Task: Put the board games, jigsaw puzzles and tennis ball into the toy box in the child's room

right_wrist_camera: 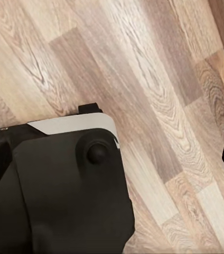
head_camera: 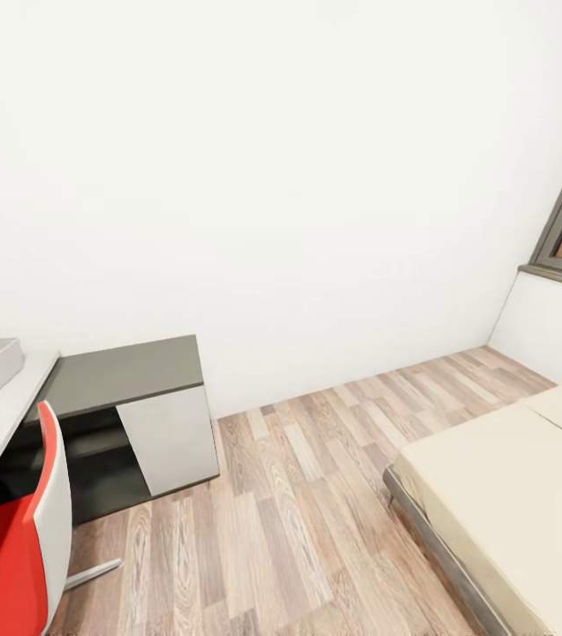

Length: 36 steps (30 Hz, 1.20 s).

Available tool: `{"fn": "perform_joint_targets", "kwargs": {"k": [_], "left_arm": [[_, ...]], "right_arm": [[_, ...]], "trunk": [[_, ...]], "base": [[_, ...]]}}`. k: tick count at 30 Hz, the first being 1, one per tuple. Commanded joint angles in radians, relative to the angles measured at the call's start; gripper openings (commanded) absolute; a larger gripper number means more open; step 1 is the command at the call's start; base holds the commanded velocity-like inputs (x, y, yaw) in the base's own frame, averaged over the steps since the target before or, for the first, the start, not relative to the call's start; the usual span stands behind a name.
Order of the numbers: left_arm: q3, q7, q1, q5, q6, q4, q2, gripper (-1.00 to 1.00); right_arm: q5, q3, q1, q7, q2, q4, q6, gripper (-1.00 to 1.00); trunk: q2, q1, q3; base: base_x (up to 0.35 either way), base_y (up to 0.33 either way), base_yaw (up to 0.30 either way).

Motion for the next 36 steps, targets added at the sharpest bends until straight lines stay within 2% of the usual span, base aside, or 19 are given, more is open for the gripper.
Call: {"fn": "perform_joint_targets", "kwargs": {"k": [1, 17, 23, 30, 36], "left_arm": [[0.005, 0.002, -0.001, -0.006, -0.004, 0.001, 0.000, 1.00], [0.003, 0.002, 0.006, -0.015, -0.003, 0.003, -0.001, 1.00], [0.003, 0.002, 0.007, -0.016, -0.002, 0.003, -0.003, 1.00], [0.003, 0.002, 0.019, -0.016, -0.005, 0.006, -0.004, 1.00], [0.003, 0.002, 0.027, -0.016, -0.006, 0.006, -0.007, 1.00]], "right_arm": [[-0.010, 0.007, -0.001, -0.003, 0.000, 0.000, -0.005, 1.00], [-0.013, 0.007, 0.015, -0.003, -0.004, 0.000, -0.025, 1.00], [-0.013, 0.006, 0.040, -0.003, -0.005, 0.000, -0.038, 1.00], [-0.017, 0.007, 0.077, -0.003, -0.032, 0.001, -0.103, 1.00], [-0.020, 0.007, 0.108, -0.003, -0.038, 0.008, -0.124, 1.00]], "trunk": [[-0.002, 0.001, -0.004], [-0.002, 0.001, -0.010], [-0.002, 0.001, -0.010], [-0.002, 0.001, -0.010], [-0.002, 0.001, -0.010]], "base": [[0.000, 0.000, 0.000], [0.000, 0.000, 0.000], [0.000, 0.000, 0.000], [0.000, 0.000, 0.000], [0.000, 0.000, 0.000]]}}
